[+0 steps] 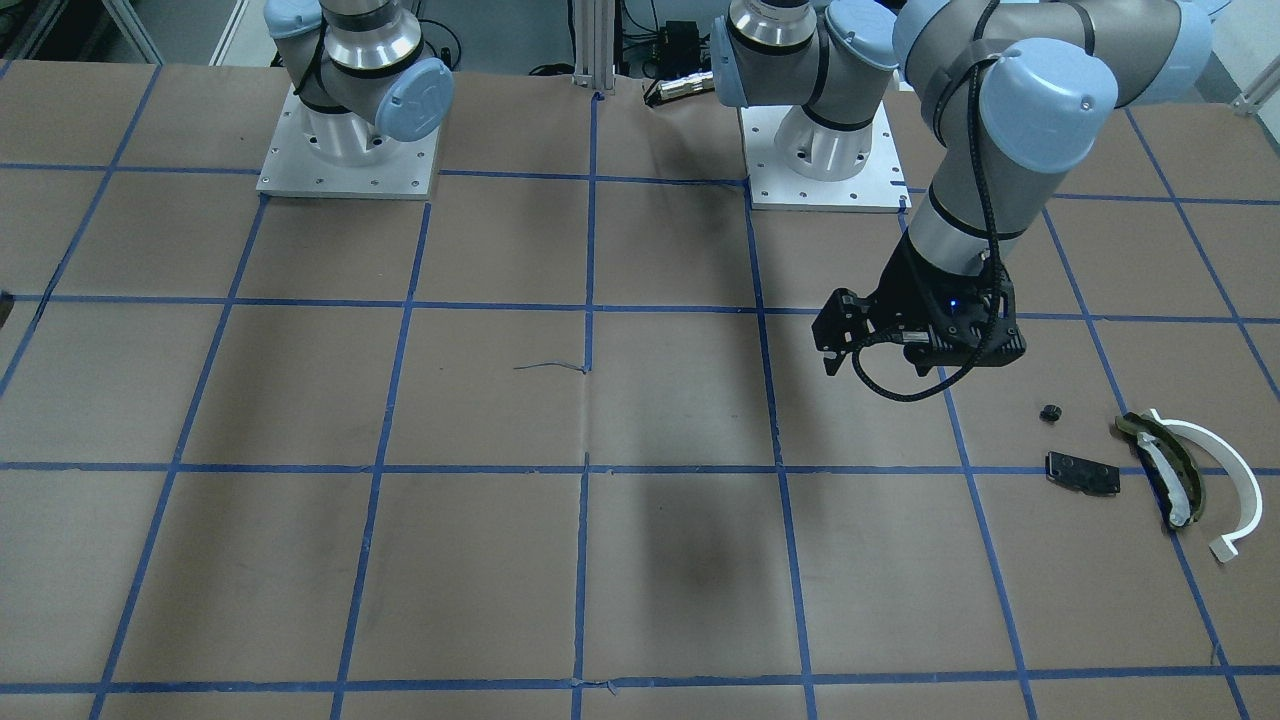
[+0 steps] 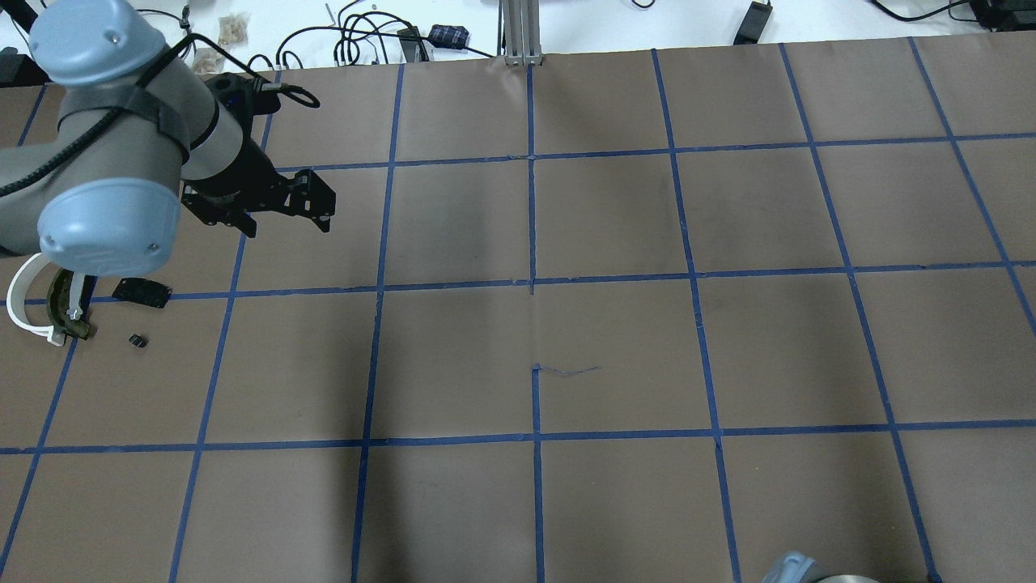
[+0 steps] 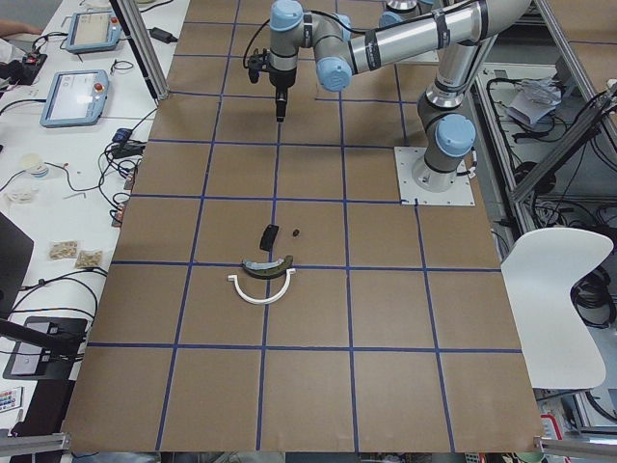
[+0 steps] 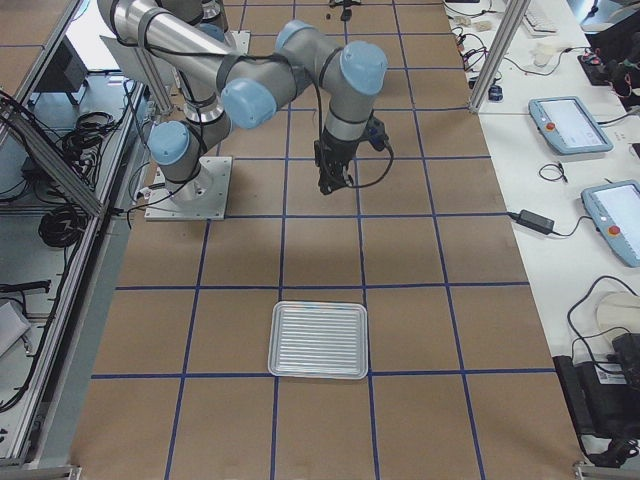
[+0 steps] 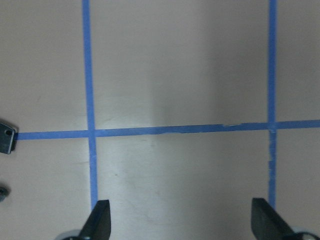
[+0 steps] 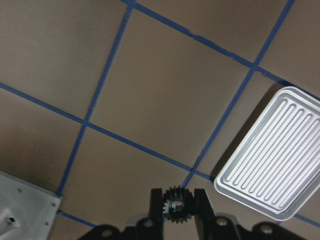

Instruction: Place bearing gear from tray to pile

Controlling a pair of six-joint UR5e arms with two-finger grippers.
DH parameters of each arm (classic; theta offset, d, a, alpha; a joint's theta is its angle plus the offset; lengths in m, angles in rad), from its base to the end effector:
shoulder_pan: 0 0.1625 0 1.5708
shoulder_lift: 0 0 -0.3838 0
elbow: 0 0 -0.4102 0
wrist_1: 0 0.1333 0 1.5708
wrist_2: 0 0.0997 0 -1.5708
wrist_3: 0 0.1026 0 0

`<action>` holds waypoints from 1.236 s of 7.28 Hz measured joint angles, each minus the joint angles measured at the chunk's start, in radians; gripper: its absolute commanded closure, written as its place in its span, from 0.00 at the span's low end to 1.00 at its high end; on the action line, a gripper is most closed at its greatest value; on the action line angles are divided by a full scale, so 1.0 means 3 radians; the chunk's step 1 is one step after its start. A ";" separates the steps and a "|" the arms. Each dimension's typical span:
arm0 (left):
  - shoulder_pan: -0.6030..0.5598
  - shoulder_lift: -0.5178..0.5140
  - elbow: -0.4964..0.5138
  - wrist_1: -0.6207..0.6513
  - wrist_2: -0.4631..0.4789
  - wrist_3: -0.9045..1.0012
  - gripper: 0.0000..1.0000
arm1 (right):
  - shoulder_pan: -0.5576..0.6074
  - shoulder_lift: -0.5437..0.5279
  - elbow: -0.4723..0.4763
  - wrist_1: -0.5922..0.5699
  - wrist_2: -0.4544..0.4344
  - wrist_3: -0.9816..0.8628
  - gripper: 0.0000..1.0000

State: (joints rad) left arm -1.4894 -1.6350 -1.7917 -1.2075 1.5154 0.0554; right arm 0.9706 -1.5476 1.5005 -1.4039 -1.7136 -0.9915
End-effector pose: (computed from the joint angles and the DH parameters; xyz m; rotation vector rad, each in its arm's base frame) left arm -0.0958 -0.5352 0.3358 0.0368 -3.0889 0.1264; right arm -0.1876 -0.4842 0.4528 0.6184 -3.0518 -0.2898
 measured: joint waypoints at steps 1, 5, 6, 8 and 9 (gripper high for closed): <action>-0.0043 -0.0008 0.0047 -0.0093 -0.0102 -0.0082 0.00 | 0.0367 -0.0133 -0.0002 0.0176 0.0012 0.0582 0.87; -0.0096 -0.0042 -0.0004 -0.0135 -0.0655 -0.0561 0.00 | 0.1939 -0.0163 0.0058 0.0133 0.0318 0.3028 0.87; -0.0106 -0.0055 -0.0018 -0.0134 -0.0758 -0.0598 0.00 | 0.2292 -0.0060 0.0120 -0.0144 0.0376 0.3536 0.87; -0.0139 -0.0061 -0.0109 -0.0103 -0.0870 -0.0643 0.00 | 0.2839 0.0183 0.0293 -0.0920 0.0495 0.4277 0.86; -0.0151 -0.0066 -0.0146 -0.0088 -0.0875 -0.0652 0.00 | 0.3018 0.0289 0.0464 -0.1461 0.0610 0.4562 0.83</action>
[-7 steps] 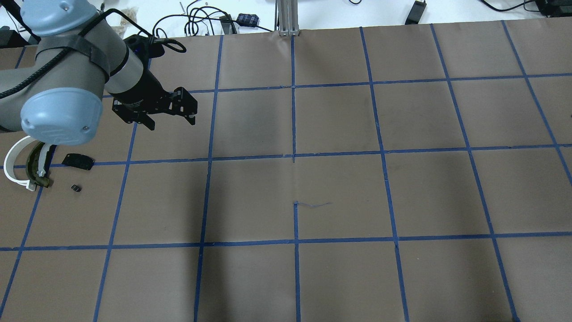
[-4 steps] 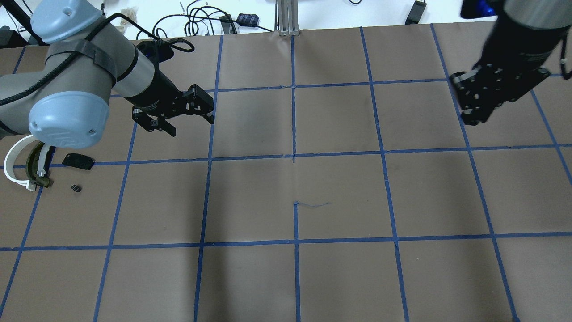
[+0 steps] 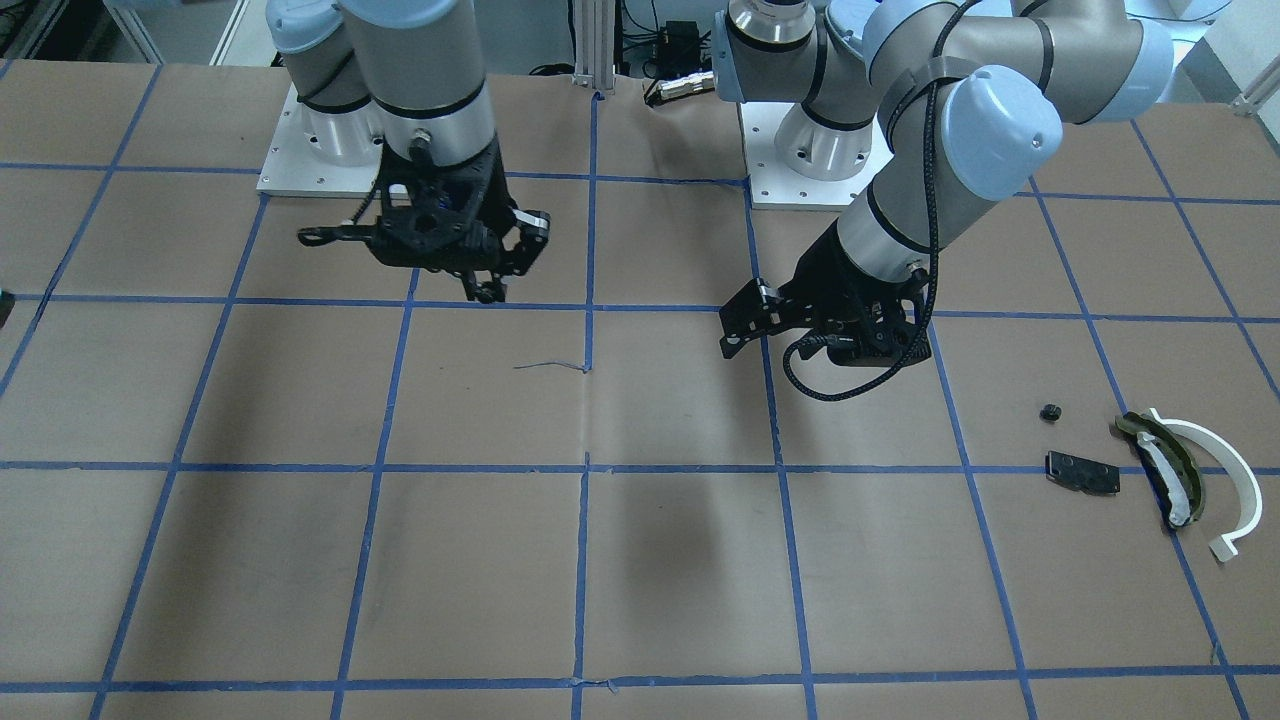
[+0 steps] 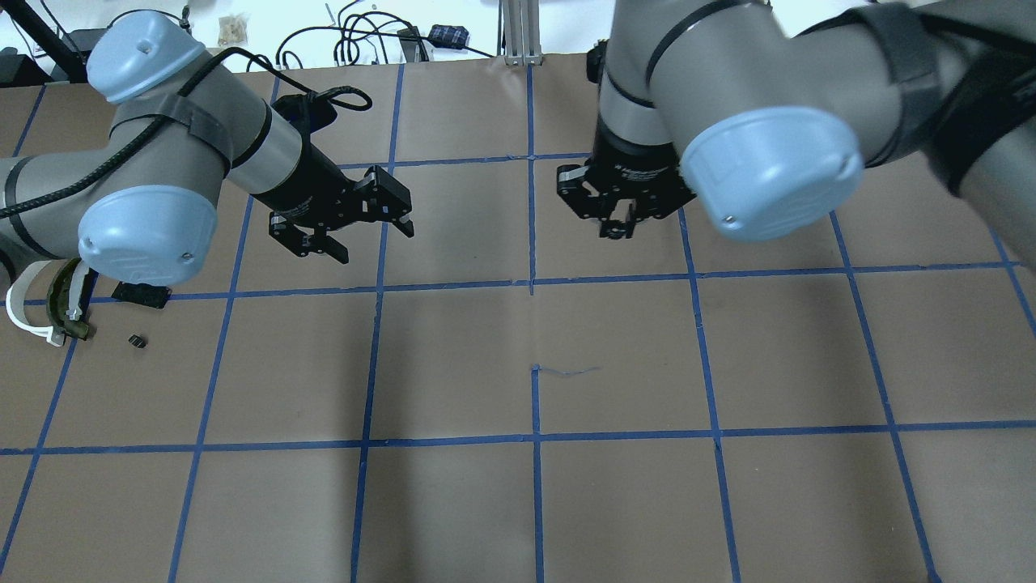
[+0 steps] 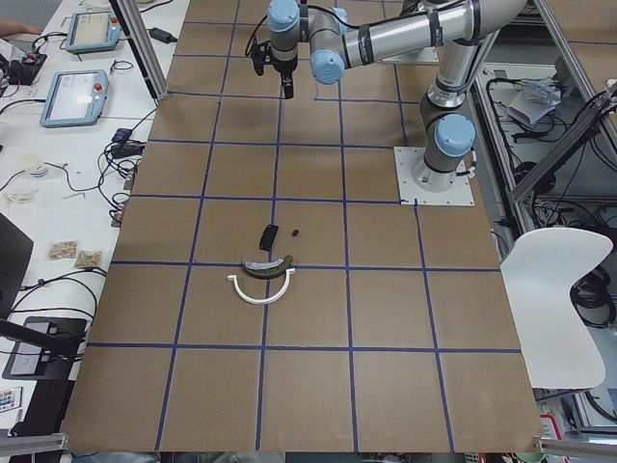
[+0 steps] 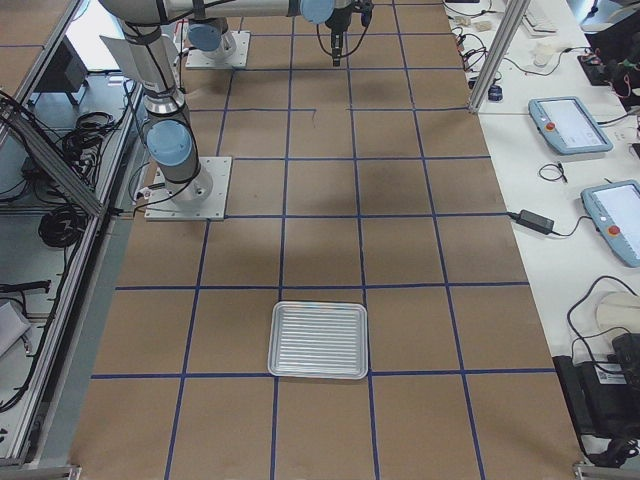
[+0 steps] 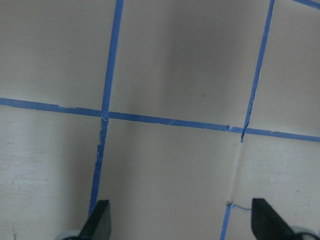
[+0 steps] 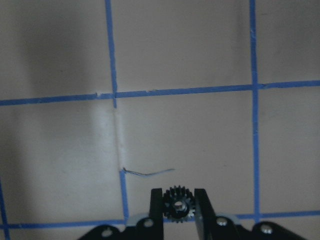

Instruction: Place bearing gear from tray to pile

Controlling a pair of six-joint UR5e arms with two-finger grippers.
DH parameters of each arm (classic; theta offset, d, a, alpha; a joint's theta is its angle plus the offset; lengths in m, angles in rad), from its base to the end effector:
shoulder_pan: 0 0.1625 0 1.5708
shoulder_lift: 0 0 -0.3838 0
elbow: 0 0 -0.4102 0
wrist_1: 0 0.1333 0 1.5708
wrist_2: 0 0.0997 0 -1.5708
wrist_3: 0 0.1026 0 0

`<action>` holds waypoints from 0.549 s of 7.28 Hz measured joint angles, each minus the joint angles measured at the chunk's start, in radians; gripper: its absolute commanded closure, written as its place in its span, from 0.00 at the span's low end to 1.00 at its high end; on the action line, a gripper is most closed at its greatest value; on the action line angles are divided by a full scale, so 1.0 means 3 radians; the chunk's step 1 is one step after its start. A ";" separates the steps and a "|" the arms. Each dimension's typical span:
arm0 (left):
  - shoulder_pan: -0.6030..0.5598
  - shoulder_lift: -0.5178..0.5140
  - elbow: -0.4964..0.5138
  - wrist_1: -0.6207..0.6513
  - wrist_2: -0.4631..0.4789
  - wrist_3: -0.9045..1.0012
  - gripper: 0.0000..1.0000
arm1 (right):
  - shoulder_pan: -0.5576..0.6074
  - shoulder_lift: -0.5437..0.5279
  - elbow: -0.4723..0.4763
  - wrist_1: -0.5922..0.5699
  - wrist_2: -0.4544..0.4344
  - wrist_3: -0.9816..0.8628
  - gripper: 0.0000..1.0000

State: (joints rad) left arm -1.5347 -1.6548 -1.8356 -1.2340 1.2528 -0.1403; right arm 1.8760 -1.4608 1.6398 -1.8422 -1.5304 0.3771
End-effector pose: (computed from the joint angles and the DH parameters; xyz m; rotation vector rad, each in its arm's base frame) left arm -0.1466 -0.5219 0.3061 0.2515 -2.8132 -0.0405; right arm 0.2977 -0.4876 0.3781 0.1075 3.0687 -0.1130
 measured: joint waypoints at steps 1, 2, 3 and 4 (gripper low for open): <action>-0.0005 -0.0004 -0.0021 0.0005 0.0017 -0.0001 0.00 | 0.0118 0.0069 0.0255 -0.0587 0.0090 0.0216 0.78; -0.0006 -0.0008 -0.0032 0.0005 0.0104 0.0001 0.00 | 0.0179 0.0099 0.0558 -0.1162 0.0143 0.0316 0.69; -0.0009 -0.0011 -0.0046 0.0006 0.0234 0.0003 0.00 | 0.0201 0.0109 0.0865 -0.1716 0.0193 0.0353 0.56; -0.0011 -0.0012 -0.0077 0.0008 0.0304 0.0006 0.00 | 0.0204 0.0108 0.1088 -0.2123 0.0234 0.0363 0.25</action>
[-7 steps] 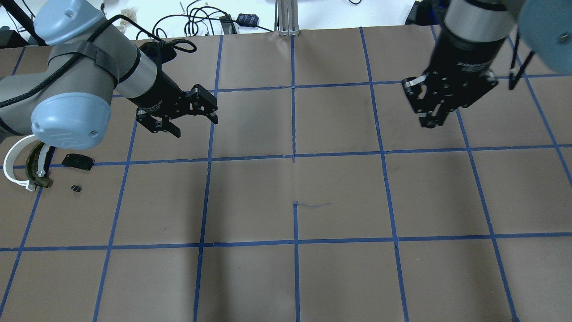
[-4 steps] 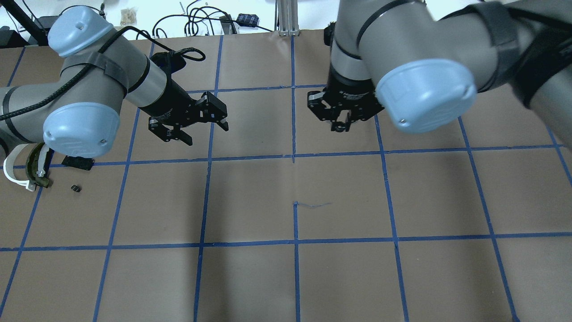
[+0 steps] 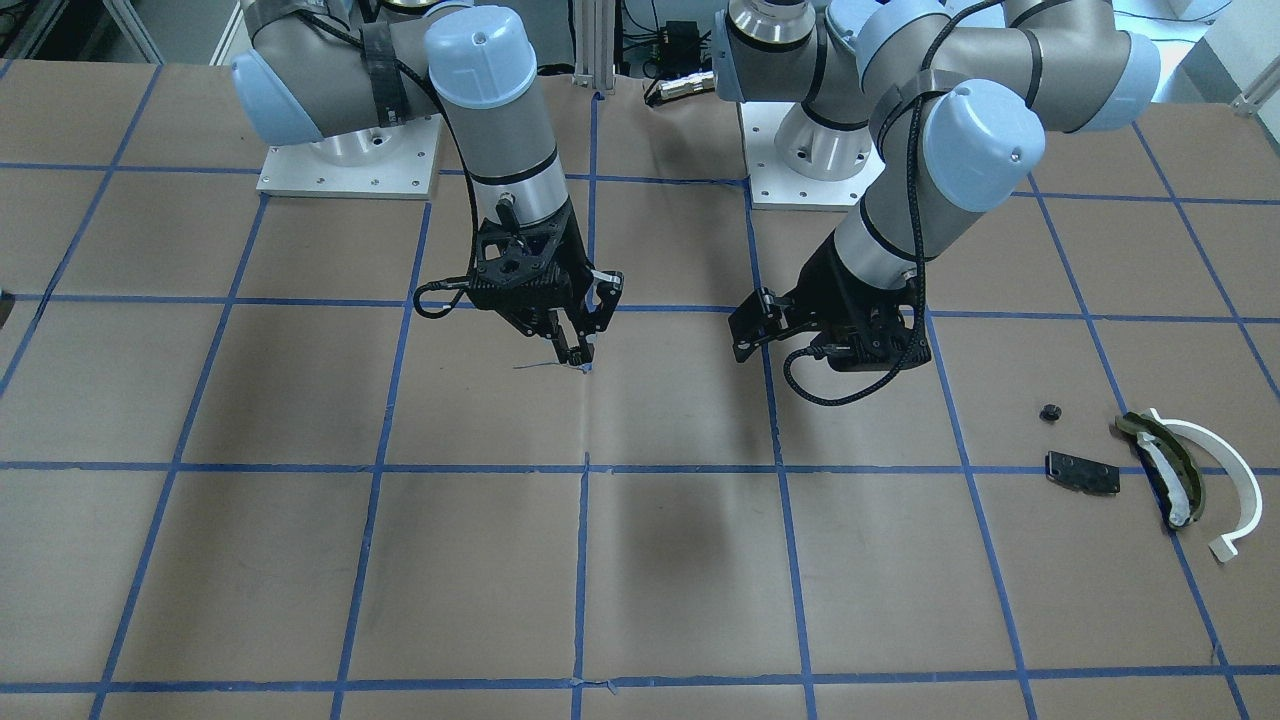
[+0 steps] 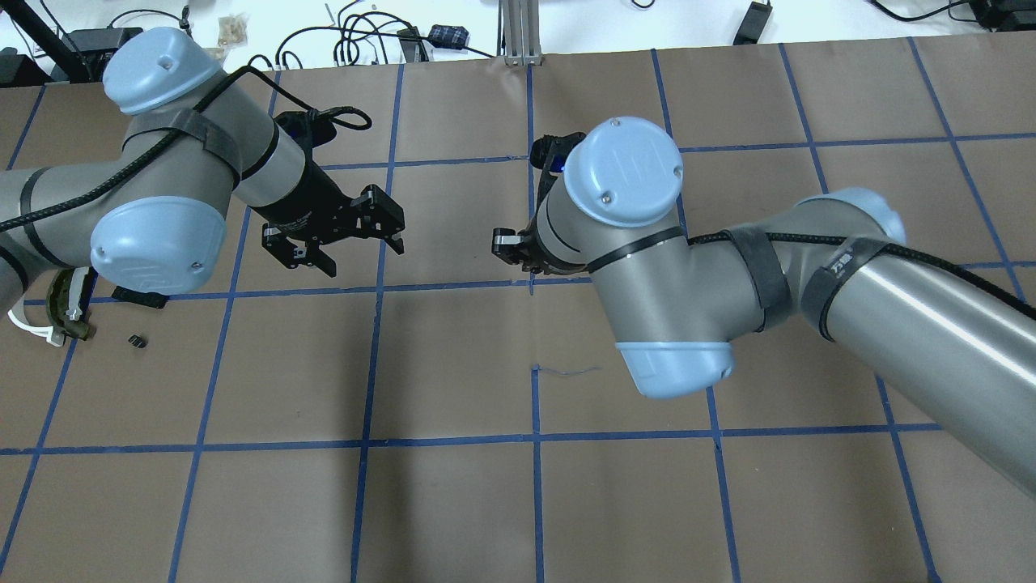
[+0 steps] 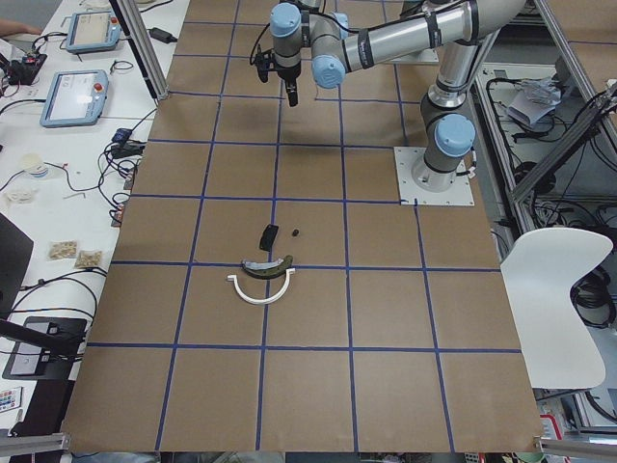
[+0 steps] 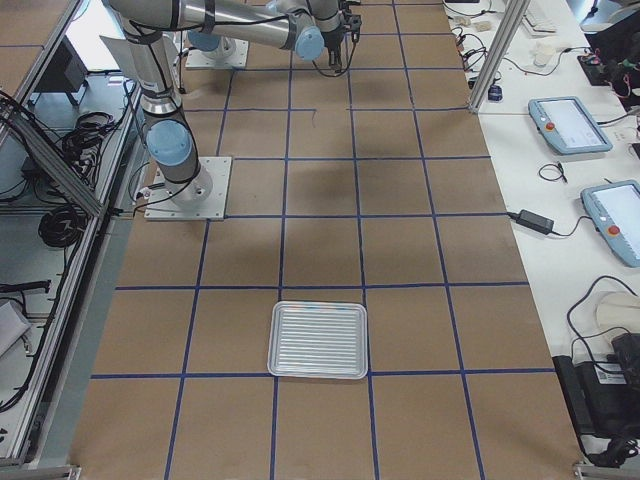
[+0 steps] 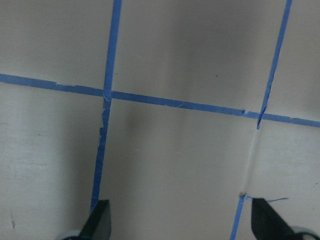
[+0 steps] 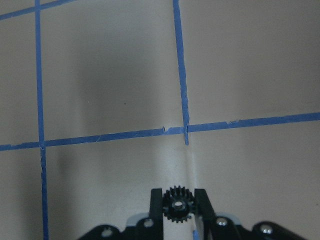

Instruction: Place bearing gear from tray to pile

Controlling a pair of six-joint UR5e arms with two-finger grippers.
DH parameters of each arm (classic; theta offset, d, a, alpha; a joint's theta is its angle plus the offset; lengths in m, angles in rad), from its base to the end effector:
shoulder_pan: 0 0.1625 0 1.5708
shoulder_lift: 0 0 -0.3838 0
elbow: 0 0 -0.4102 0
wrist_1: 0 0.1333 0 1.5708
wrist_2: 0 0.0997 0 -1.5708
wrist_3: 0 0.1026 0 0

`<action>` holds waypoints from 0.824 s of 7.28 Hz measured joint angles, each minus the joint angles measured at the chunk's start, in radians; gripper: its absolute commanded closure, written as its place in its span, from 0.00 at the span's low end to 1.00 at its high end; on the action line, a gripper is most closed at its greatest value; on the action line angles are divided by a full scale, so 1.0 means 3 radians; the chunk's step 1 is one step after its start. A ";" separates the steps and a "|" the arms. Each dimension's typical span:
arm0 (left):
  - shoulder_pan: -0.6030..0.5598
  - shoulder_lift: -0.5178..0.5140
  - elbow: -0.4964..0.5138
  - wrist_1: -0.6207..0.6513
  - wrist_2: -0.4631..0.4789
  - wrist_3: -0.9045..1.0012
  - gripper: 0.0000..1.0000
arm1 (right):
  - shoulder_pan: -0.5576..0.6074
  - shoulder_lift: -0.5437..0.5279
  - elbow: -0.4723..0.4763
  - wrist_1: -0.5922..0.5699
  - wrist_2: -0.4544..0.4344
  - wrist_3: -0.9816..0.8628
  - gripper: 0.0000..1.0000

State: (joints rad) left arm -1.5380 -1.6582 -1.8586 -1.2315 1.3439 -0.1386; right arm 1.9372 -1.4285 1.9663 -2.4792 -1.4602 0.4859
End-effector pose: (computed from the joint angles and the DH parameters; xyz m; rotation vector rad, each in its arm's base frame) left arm -0.1395 -0.5161 0.2910 0.2555 -2.9049 -0.0699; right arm 0.3273 -0.4492 0.2734 0.1411 2.8554 -0.4225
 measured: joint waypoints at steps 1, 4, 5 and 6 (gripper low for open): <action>-0.0001 -0.0002 -0.0043 0.0011 0.0028 0.0006 0.00 | 0.0000 0.0002 0.0094 -0.0169 0.0015 0.0005 0.17; 0.0001 -0.0040 -0.0164 0.0147 0.0044 0.0015 0.00 | -0.0044 -0.0037 0.0071 -0.0241 -0.0010 0.0009 0.00; -0.0019 -0.0079 -0.0176 0.0216 0.0042 -0.0025 0.00 | -0.0093 -0.0072 -0.0030 -0.0127 -0.0008 -0.0005 0.00; -0.0118 -0.0134 -0.0176 0.0311 0.0043 -0.0161 0.00 | -0.0154 -0.0116 -0.0176 0.0136 -0.0008 -0.0039 0.00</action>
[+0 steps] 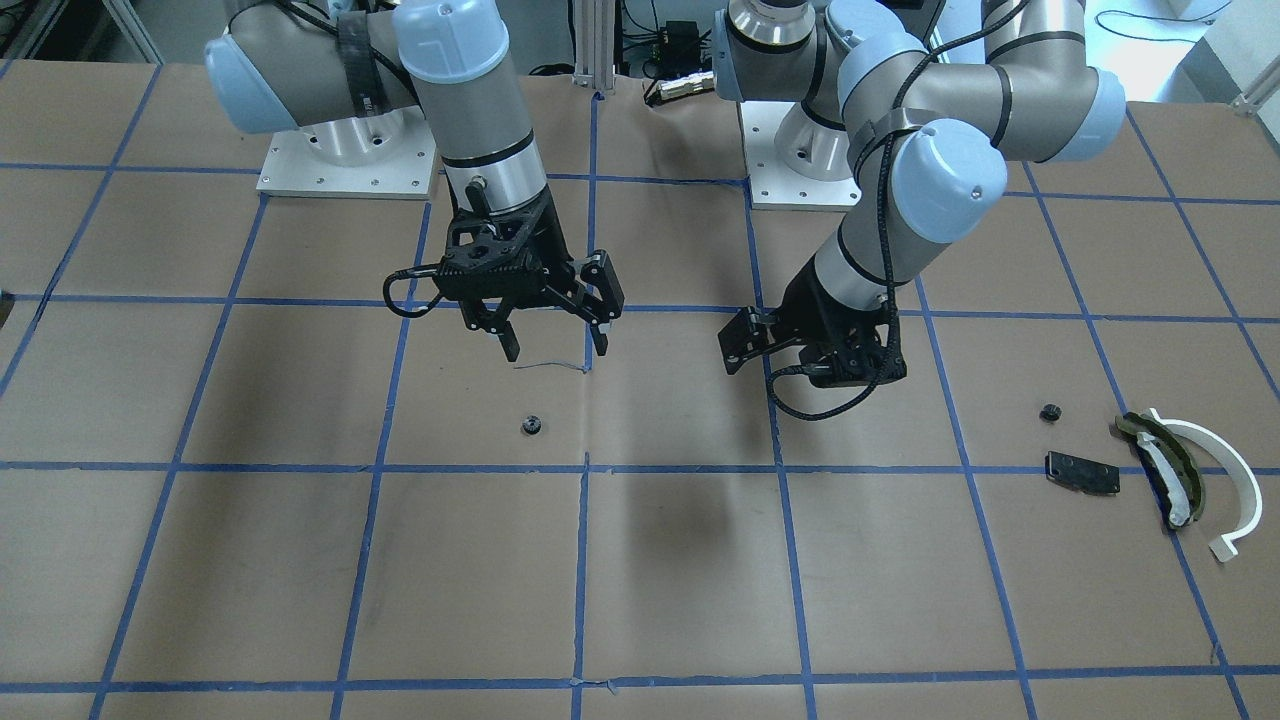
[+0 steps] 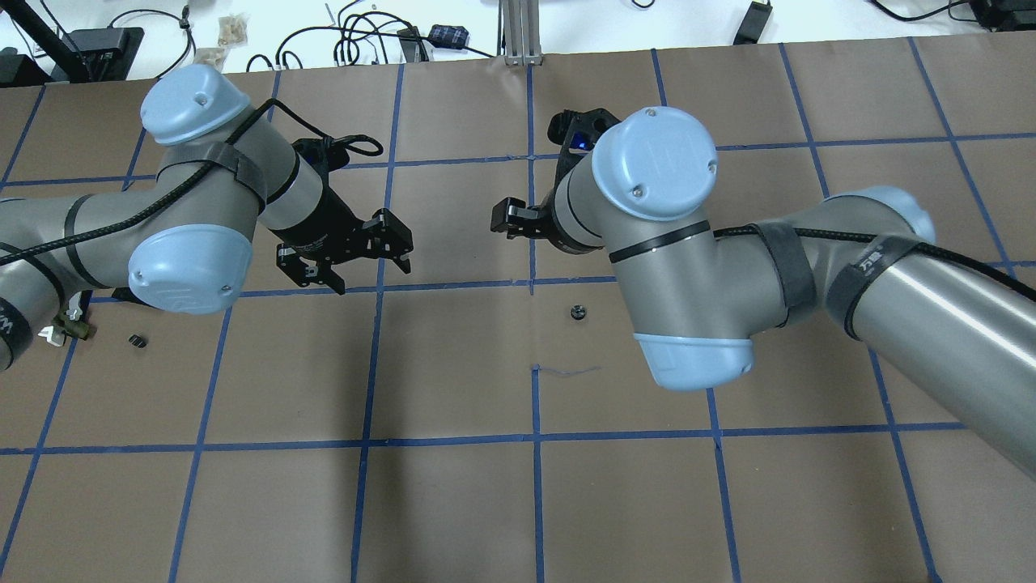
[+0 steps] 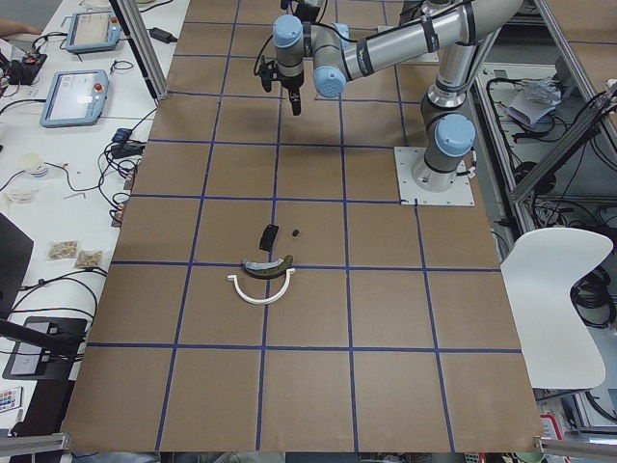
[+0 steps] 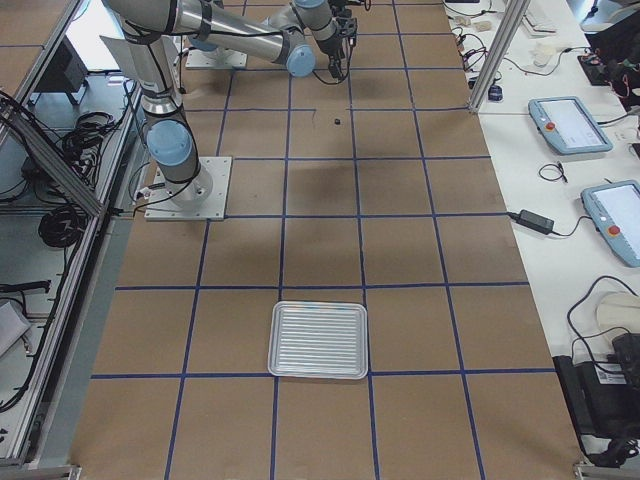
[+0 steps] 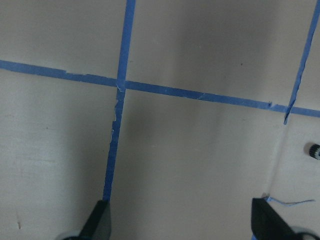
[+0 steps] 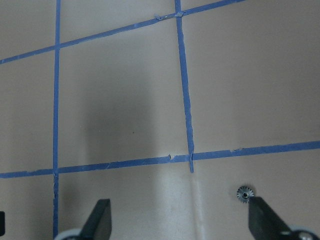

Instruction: Place bearing gear from tray to pile

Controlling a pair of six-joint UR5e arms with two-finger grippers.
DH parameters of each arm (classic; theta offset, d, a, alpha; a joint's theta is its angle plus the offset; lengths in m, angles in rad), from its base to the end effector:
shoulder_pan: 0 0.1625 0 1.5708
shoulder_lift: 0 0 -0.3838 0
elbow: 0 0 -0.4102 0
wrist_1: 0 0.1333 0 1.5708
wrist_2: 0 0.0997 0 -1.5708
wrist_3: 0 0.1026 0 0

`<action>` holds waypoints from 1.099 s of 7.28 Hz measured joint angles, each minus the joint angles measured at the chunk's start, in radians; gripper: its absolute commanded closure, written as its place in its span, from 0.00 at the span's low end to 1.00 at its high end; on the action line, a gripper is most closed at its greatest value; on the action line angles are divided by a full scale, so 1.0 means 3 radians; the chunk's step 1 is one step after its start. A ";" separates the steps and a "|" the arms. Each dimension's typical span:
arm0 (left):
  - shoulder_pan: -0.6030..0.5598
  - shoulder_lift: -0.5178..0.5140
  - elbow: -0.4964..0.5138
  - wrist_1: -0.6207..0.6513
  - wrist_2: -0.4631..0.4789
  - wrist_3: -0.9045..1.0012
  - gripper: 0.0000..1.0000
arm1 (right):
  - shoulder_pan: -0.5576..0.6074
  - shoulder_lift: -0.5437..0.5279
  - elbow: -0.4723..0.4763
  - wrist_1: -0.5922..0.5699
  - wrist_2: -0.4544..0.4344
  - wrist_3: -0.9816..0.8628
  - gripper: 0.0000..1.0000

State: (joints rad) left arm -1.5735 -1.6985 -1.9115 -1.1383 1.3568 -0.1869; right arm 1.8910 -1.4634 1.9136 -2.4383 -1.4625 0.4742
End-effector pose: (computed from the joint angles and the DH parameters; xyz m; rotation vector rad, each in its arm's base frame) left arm -0.1565 -0.5105 0.2542 0.2752 -2.9179 -0.0822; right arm 0.3079 -0.4699 0.3128 0.1860 2.8343 -0.4950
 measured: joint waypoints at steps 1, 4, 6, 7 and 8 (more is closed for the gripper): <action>-0.0226 -0.0105 0.0003 0.0178 0.0021 -0.0256 0.00 | -0.0080 -0.0061 -0.0227 0.0437 -0.0012 -0.0090 0.00; -0.0910 -0.0610 0.0038 0.0796 0.0308 -0.0726 0.00 | -0.0426 -0.0217 -0.1138 0.2186 -0.0321 -0.0373 0.00; -0.1286 -0.0904 0.0238 0.1047 0.0348 -0.1030 0.00 | -0.0540 -0.0230 -0.1433 0.2803 -0.0645 -0.0577 0.00; -0.1385 -0.1059 0.0391 0.1078 0.0354 -0.1181 0.00 | -0.0602 -0.0226 -0.1501 0.2873 -0.0675 -0.0630 0.00; -0.1470 -0.1189 0.0524 0.1080 0.0385 -0.1274 0.00 | -0.0678 -0.0220 -0.1542 0.2908 -0.0672 -0.0706 0.00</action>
State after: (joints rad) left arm -2.0145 -2.0553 -1.7543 -0.8142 1.4722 -0.5691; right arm 1.6875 -1.5294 1.4511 -1.5658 -1.6641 0.2623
